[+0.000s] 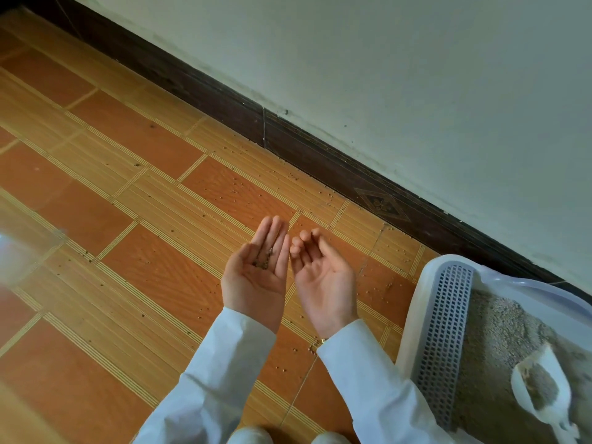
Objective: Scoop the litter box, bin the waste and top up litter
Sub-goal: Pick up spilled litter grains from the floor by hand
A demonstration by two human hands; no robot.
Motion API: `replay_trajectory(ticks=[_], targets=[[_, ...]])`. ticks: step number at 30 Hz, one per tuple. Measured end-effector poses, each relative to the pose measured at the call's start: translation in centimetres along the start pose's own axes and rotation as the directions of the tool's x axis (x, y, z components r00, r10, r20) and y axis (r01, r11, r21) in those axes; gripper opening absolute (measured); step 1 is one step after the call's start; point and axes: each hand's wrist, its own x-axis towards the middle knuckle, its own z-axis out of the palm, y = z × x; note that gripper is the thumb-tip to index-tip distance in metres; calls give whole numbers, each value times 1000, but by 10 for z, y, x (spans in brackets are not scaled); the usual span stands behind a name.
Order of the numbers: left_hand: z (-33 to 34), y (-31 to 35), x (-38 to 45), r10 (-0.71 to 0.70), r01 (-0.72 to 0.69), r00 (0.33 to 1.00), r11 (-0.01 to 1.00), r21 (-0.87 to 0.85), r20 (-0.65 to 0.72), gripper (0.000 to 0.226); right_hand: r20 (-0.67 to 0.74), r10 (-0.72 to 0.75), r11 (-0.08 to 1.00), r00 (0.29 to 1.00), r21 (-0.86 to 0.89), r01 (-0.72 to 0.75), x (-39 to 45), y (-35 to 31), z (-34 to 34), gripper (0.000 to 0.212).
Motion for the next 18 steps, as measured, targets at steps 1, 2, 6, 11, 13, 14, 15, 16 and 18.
replay_trajectory(ticks=[1, 2, 6, 11, 13, 14, 15, 16, 18], targets=[[1, 0, 0, 9, -9, 1000, 1000, -10, -3, 43, -25, -7, 1000, 1000, 15, 8, 0, 1, 2, 24], [2, -1, -1, 17, -17, 1000, 1000, -18, -5, 43, -51, -11, 1000, 999, 26, 13, 0, 2, 5, 26], [3, 0, -3, 51, -51, 999, 998, -33, -19, 42, -97, 0, 994, 995, 113, 11, -2, 8, 10, 34], [3, -1, -4, 68, -69, 997, 997, -35, -44, 42, -35, -21, 988, 999, 152, 26, -3, 8, 15, 42], [2, 0, -3, 72, -74, 996, 996, -40, -53, 43, -28, -31, 993, 999, 117, 34, -2, 9, 16, 45], [2, 0, -2, 71, -74, 996, 996, -48, -56, 43, -30, -30, 993, 999, 110, 33, -2, 10, 16, 45], [2, 1, -2, 71, -74, 996, 996, -57, -58, 43, -34, -31, 994, 999, 103, 34, -1, 12, 16, 46], [2, 1, -2, 69, -73, 996, 995, -64, -59, 43, -42, -32, 995, 999, 97, 36, 0, 13, 16, 46], [2, 3, -1, 68, -73, 996, 995, -75, -60, 42, -52, -31, 995, 998, 92, 36, 3, 17, 17, 47]])
